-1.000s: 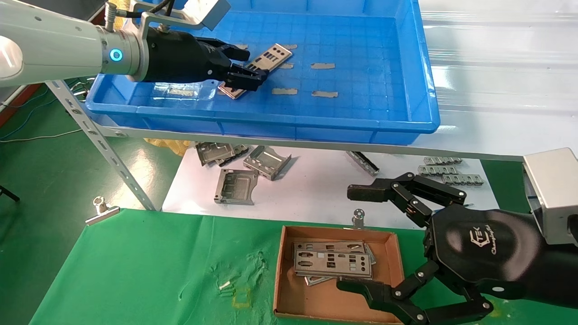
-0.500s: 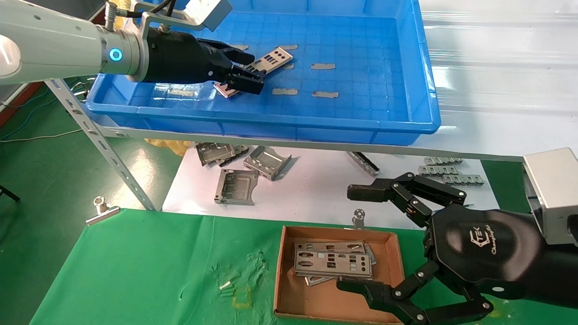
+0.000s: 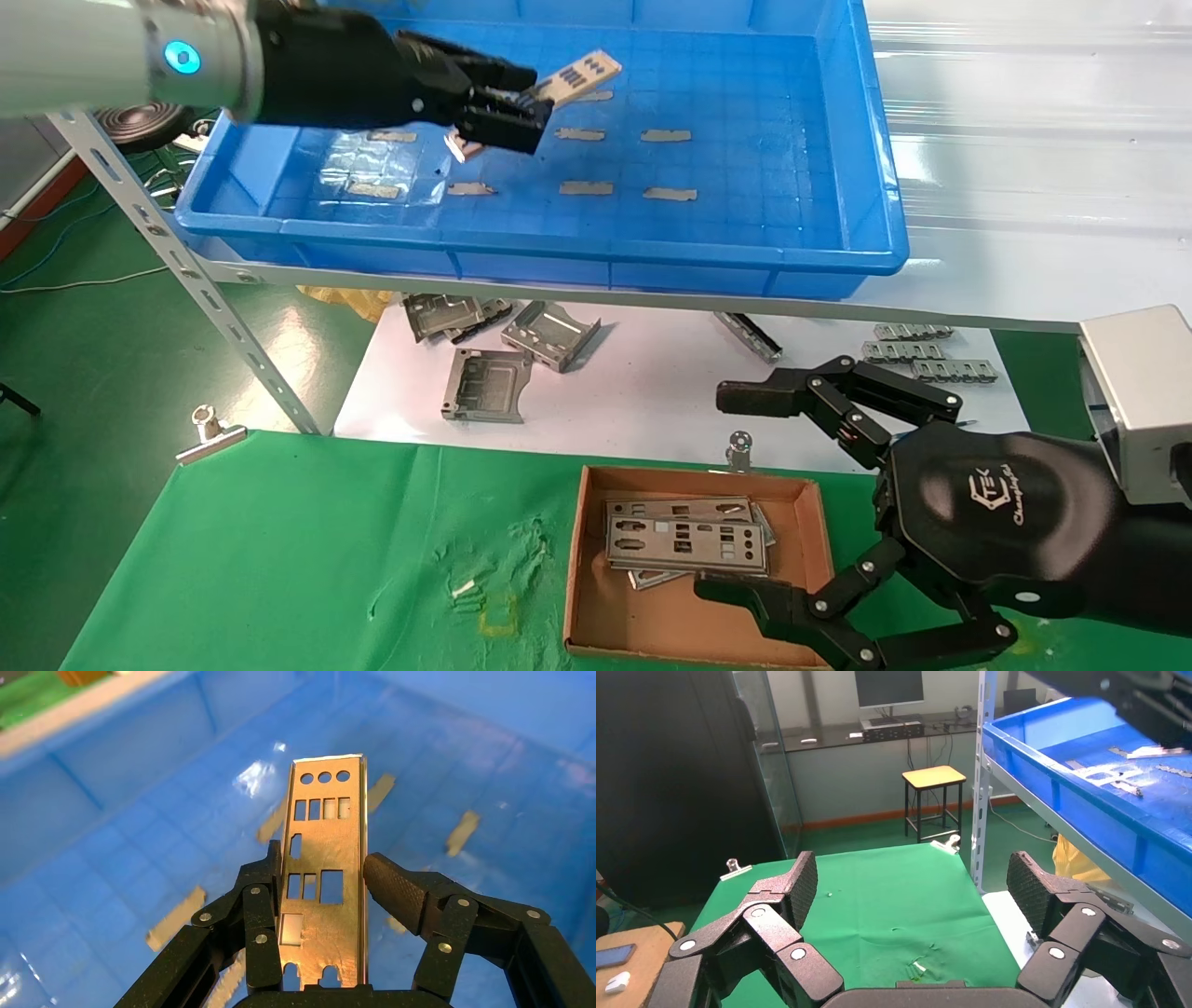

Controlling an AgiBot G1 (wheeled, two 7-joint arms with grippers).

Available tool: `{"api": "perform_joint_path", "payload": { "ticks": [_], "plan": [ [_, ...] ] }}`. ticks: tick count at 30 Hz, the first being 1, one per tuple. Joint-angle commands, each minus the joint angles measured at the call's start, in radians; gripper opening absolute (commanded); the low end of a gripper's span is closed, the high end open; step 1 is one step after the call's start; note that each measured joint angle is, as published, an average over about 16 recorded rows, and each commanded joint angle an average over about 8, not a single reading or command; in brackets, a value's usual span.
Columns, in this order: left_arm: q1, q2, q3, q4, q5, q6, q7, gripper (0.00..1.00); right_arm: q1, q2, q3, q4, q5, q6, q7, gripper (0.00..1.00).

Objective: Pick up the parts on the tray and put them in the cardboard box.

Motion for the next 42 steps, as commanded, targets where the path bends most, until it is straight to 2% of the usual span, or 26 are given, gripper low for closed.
{"api": "perform_joint_path", "payload": {
  "ticks": [1, 6, 10, 14, 17, 22, 28, 32, 37, 42],
  "plan": [
    [-0.013, -0.008, -0.006, 0.0, -0.009, 0.019, 0.009, 0.0, 0.0, 0.0, 0.0, 0.0, 0.0, 0.0, 0.0, 1.0],
    [-0.037, -0.029, -0.019, -0.005, -0.03, 0.11, 0.037, 0.0, 0.0, 0.0, 0.0, 0.0, 0.0, 0.0, 0.0, 1.0],
    [-0.051, -0.049, -0.026, -0.021, -0.046, 0.244, 0.077, 0.0, 0.0, 0.0, 0.0, 0.0, 0.0, 0.0, 0.0, 1.0],
    [-0.047, -0.066, -0.029, -0.043, -0.062, 0.367, 0.132, 0.0, 0.0, 0.0, 0.0, 0.0, 0.0, 0.0, 0.0, 1.0],
    [-0.03, -0.074, -0.024, -0.073, -0.078, 0.408, 0.161, 0.0, 0.0, 0.0, 0.0, 0.0, 0.0, 0.0, 0.0, 1.0],
    [0.026, -0.102, 0.02, -0.212, -0.142, 0.426, 0.146, 0.0, 0.0, 0.0, 0.0, 0.0, 0.0, 0.0, 0.0, 1.0],
    [0.101, -0.194, 0.135, -0.507, -0.264, 0.415, 0.033, 0.0, 0.0, 0.0, 0.0, 0.0, 0.0, 0.0, 0.0, 1.0],
    [0.138, -0.252, 0.191, -0.653, -0.313, 0.397, -0.037, 0.0, 0.0, 0.0, 0.0, 0.0, 0.0, 0.0, 0.0, 1.0],
    [0.202, -0.278, 0.232, -0.748, -0.327, 0.371, -0.09, 0.0, 0.0, 0.0, 0.0, 0.0, 0.0, 0.0, 0.0, 1.0],
    [0.276, -0.258, 0.266, -0.776, -0.305, 0.322, -0.119, 0.0, 0.0, 0.0, 0.0, 0.0, 0.0, 0.0, 0.0, 1.0]
  ]
}}
